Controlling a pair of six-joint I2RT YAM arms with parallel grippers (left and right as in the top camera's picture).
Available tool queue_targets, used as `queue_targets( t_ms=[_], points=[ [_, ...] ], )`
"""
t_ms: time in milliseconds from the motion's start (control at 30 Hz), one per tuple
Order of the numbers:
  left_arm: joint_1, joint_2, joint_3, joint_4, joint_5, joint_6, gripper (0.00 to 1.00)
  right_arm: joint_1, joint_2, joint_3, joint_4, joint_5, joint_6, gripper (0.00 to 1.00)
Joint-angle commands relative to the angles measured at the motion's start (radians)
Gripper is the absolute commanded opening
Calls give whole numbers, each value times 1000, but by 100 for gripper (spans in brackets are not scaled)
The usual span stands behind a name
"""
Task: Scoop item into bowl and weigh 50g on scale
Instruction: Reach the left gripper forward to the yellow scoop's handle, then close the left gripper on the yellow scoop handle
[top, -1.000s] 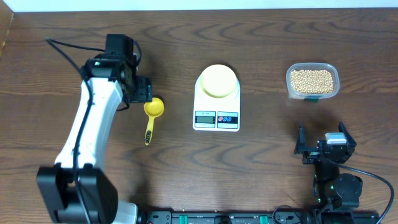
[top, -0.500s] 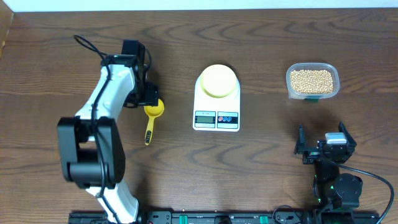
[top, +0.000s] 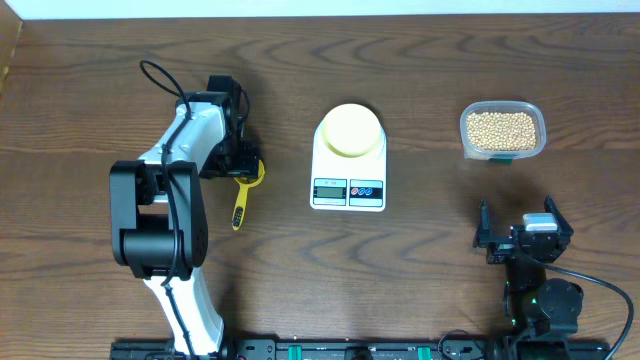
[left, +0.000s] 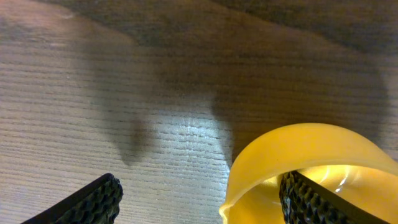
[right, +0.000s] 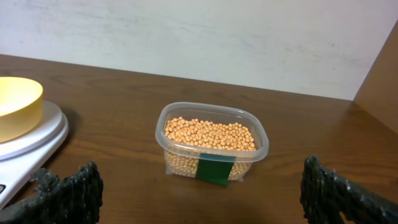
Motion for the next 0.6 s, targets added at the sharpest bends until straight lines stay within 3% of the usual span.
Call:
queue_targets(
  t_ms=[0, 567],
  points=[
    [-1, 24, 10, 6, -2, 14, 83, -13, -1, -2, -4, 0, -14, 99],
    [-1, 24, 10, 153, 2, 43, 83, -13, -1, -2, -4, 0, -14, 99]
  ],
)
